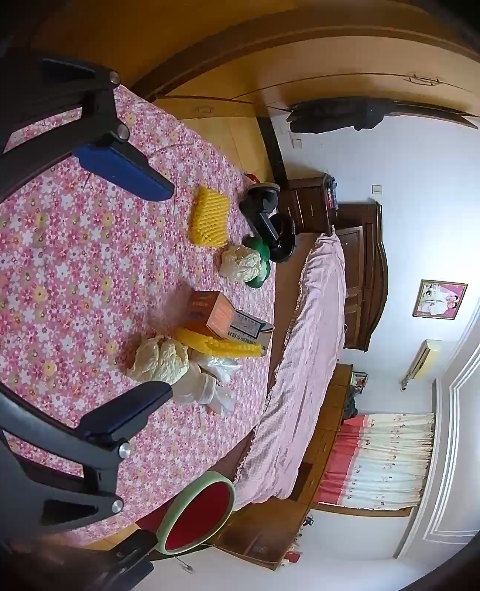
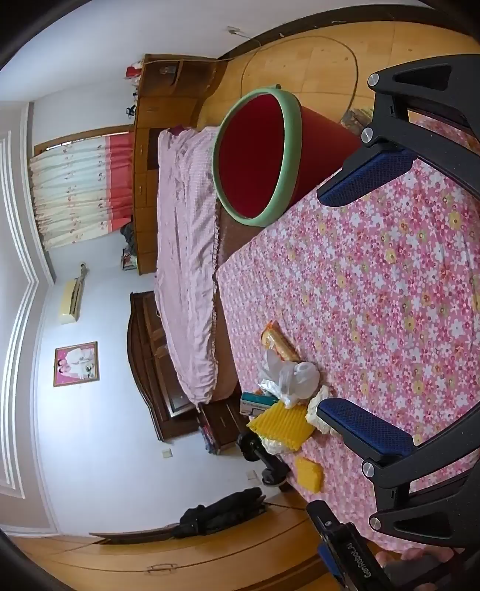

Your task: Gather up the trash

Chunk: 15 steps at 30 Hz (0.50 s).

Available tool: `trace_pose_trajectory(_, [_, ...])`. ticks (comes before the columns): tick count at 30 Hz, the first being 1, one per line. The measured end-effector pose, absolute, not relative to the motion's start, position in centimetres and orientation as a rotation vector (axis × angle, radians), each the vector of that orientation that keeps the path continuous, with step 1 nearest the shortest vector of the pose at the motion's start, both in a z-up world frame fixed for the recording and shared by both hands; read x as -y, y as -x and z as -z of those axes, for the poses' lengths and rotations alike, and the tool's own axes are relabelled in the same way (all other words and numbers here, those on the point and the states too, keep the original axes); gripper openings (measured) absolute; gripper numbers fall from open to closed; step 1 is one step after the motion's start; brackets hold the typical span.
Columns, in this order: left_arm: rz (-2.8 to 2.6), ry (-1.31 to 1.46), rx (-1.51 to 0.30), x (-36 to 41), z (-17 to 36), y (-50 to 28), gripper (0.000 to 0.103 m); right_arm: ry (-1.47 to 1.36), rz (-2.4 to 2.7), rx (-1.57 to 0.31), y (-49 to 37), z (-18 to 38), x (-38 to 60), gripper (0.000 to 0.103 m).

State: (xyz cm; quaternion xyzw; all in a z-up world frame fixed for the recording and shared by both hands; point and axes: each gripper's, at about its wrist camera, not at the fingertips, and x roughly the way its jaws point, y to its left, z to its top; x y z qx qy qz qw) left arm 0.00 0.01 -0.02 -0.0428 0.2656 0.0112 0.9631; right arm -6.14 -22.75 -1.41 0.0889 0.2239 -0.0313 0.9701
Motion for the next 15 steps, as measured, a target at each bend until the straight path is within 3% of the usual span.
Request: trace_pose_trajectory(15, [-0.031, 0.084, -0.542, -0.27, -0.18, 0.18, 0.097, -0.19, 0.063, -0.454, 6.56, 0.99, 23.1, 0.103])
